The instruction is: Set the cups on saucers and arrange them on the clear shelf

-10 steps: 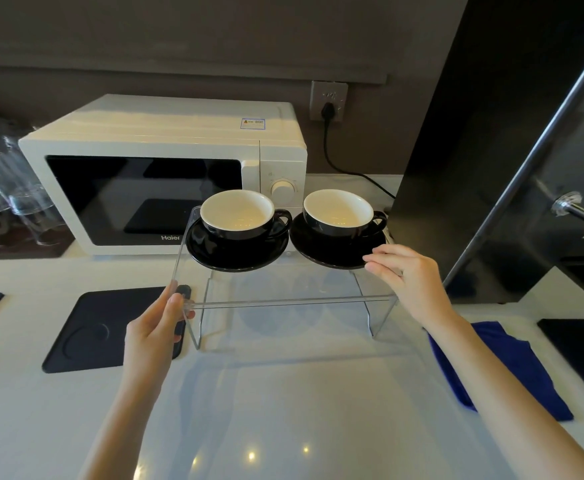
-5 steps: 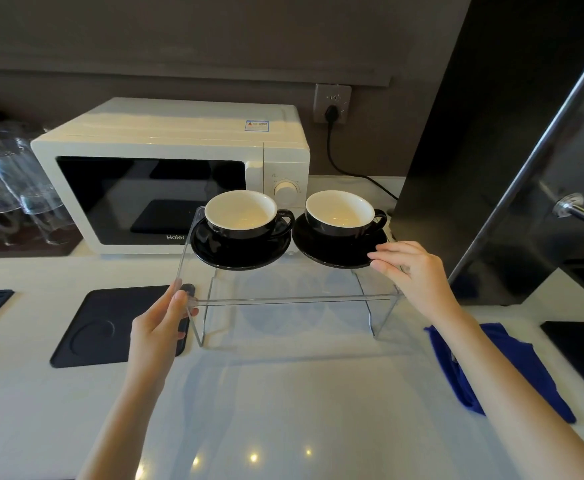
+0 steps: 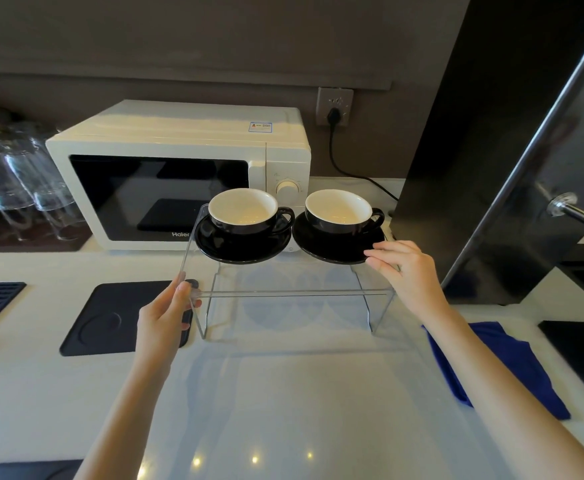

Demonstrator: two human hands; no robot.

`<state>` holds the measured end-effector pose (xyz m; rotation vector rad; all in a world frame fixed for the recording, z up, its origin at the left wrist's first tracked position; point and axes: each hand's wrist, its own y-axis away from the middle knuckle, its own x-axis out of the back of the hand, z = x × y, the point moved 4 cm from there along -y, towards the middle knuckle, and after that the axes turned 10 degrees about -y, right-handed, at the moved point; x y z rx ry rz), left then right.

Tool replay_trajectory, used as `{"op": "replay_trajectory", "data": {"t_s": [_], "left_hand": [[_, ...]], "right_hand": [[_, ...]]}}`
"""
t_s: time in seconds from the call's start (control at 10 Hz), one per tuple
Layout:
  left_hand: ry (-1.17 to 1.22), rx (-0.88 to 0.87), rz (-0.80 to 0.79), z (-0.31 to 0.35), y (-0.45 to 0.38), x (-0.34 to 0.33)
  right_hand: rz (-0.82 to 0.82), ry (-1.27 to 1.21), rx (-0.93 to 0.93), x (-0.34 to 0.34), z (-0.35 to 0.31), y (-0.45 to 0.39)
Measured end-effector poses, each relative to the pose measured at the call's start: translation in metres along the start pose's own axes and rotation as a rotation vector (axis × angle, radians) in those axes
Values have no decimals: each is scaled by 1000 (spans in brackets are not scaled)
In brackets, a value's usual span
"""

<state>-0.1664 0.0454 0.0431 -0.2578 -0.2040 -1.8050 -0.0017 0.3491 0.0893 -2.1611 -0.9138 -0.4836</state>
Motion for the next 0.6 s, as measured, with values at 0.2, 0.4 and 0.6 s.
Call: {"op": "replay_trajectory", "data": {"t_s": [0.2,0.4,0.6], "left_hand": [[-2,4,-3,-2,-1,0],[-14,-3,-3,-3,-2,0],[-114,-3,-26,-2,-3,5]], "right_hand": [[9,-11,-18,-1,-2,2],[-3,28,-35,0,-3,2],[-64,7,-102,8,-26,2]]}}
